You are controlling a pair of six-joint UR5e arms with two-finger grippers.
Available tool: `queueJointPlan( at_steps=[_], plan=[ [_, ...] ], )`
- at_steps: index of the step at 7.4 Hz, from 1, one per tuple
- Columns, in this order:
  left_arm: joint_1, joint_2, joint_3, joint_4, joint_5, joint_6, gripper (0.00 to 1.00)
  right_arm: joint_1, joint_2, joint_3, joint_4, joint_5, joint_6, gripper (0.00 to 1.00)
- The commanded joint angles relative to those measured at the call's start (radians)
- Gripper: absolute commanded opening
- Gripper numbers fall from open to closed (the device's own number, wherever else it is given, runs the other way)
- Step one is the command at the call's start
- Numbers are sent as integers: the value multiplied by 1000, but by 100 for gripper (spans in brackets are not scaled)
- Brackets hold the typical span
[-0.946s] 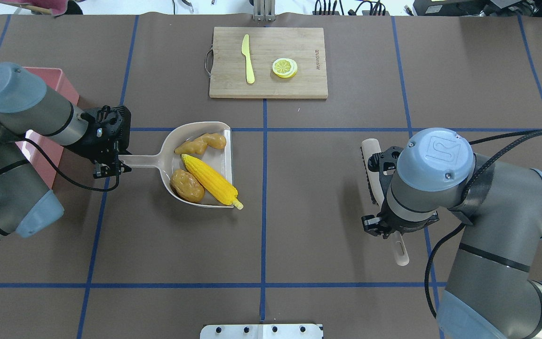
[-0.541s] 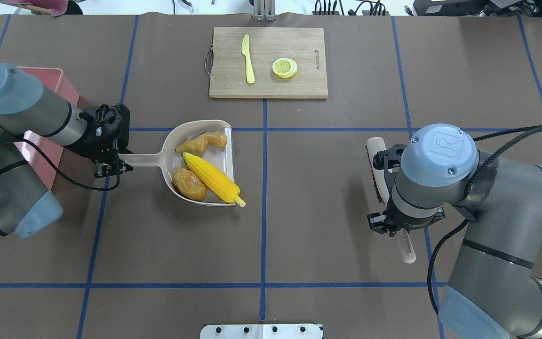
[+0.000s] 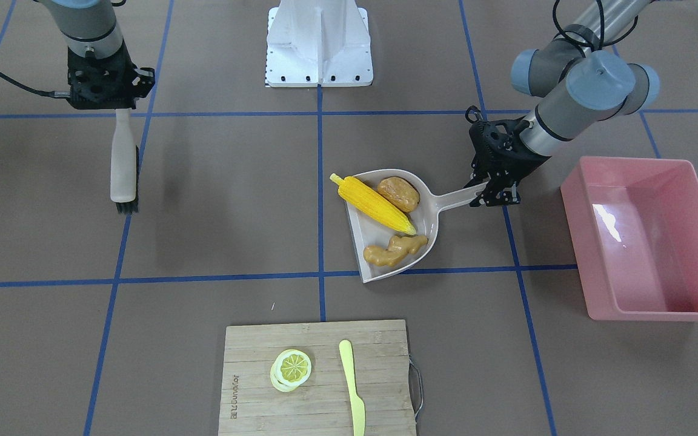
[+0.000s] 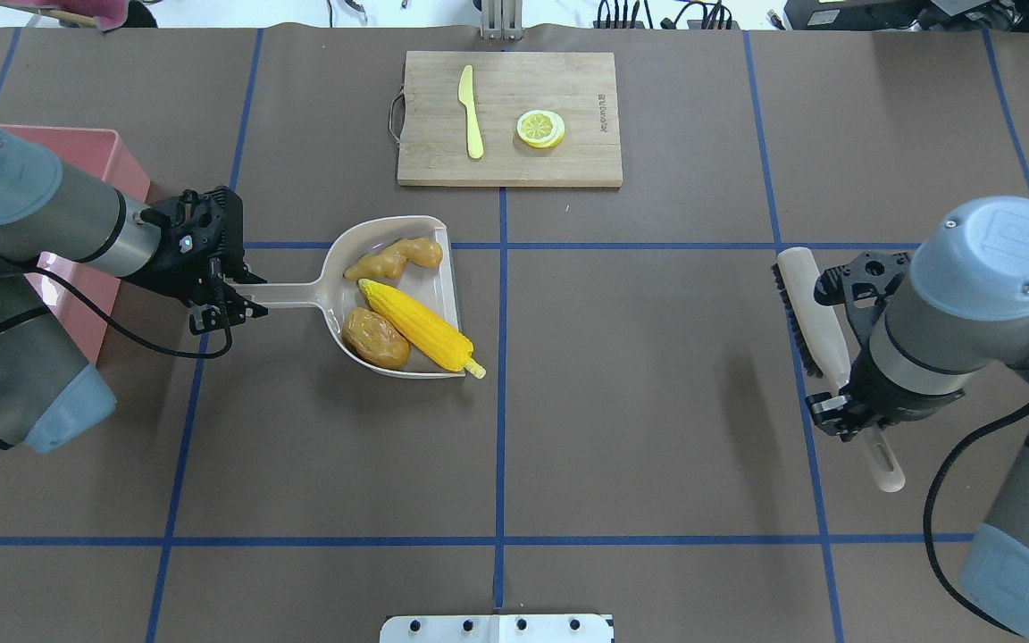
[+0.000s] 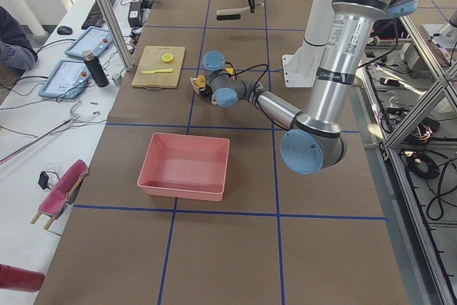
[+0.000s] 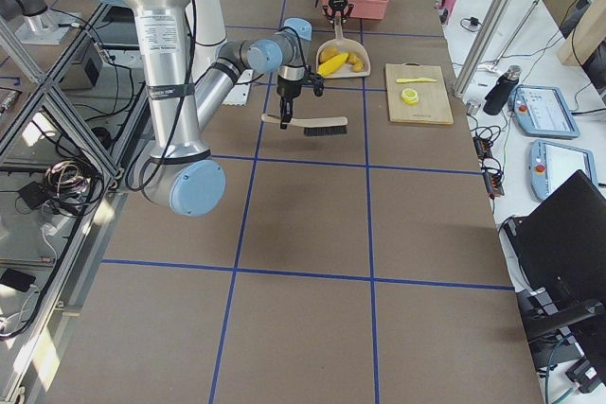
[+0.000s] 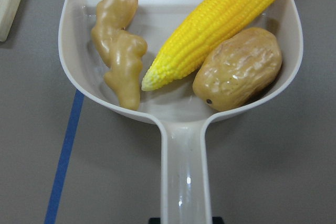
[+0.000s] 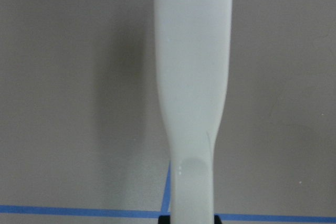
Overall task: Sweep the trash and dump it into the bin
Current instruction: 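Lift the loaded dustpan with the left gripper over the pink bin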
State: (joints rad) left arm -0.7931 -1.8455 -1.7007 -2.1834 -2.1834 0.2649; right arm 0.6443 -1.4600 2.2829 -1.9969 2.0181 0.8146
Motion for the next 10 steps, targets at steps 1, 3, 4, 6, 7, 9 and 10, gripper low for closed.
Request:
queueJointPlan(
  at_steps=[1, 3, 4, 6, 7, 9, 10],
  plan=[
    [2, 0, 1, -59, -1, -53, 0, 54, -127, -44, 206, 8, -38, 0],
    [0, 0, 1, -123, -1, -113, 0, 121, -207, -140, 390, 86, -44, 0],
    [-2, 0, 1, -189, -1, -163, 0, 126, -218, -172, 448, 108, -38, 0],
    [-78, 0, -7, -208, -3, -176, 0, 127, -217, -238, 515, 111, -17, 0],
    [-134, 3, -13, -207, -4, -179, 0, 126, -215, -255, 541, 111, -6, 0],
    [-262, 66, -23, -203, -63, -176, 0, 124, -192, -296, 575, 129, 11, 0],
    [-331, 106, -22, -199, -129, -168, 0, 124, -177, -307, 575, 134, 12, 0]
  ],
)
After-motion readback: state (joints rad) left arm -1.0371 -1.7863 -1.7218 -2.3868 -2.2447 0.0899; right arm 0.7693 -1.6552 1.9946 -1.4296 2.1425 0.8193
